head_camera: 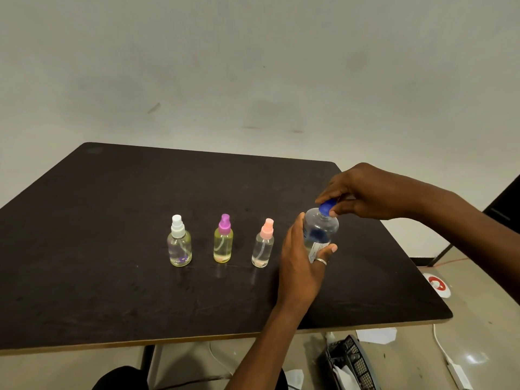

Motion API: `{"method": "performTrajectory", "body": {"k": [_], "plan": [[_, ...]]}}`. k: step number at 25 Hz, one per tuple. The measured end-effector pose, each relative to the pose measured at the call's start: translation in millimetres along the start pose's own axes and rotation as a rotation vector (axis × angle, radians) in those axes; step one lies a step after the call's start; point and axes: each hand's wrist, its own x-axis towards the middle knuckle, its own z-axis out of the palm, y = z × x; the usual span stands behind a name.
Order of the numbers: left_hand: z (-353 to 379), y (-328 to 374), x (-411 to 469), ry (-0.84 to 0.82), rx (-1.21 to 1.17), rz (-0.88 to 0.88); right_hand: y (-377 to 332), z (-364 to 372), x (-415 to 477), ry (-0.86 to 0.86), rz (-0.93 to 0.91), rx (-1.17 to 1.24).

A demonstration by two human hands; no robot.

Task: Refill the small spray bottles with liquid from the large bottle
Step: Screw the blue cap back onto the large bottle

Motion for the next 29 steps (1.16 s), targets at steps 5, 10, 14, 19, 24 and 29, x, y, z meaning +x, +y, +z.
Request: {"method": "performTrajectory", "body": {"k": [5,10,14,19,24,29], "plan": [[2.1,-1.3,-1.4,0.016,-0.03,-0.004,-5.8,1.6,3.5,0.011,0.03,-0.016],[3.4,-1.5,-1.2,0.009,-0.04,-0.014,-13.0,1.2,7.2,0.007,0.051,-0.069],[3.5,-2.5,-1.0,0.022,-0.052,0.001,-18.8,4.9,7.3,0.031,0.084,-0.096],[5.9,-5.2,-0.4,0.021,-0.073,0.003,-26.1,14.2,7.0,0.1,0.254,-0.113],[5.7,-8.9,-4.1,0.052,-0.083,0.078,-49.7,28.9,12.3,0.213,0.55,-0.145],[6.1,-11.4,-4.1,0.056,-0.086,0.105,-61.1,29.1,14.0,0.226,0.642,-0.145]]}}
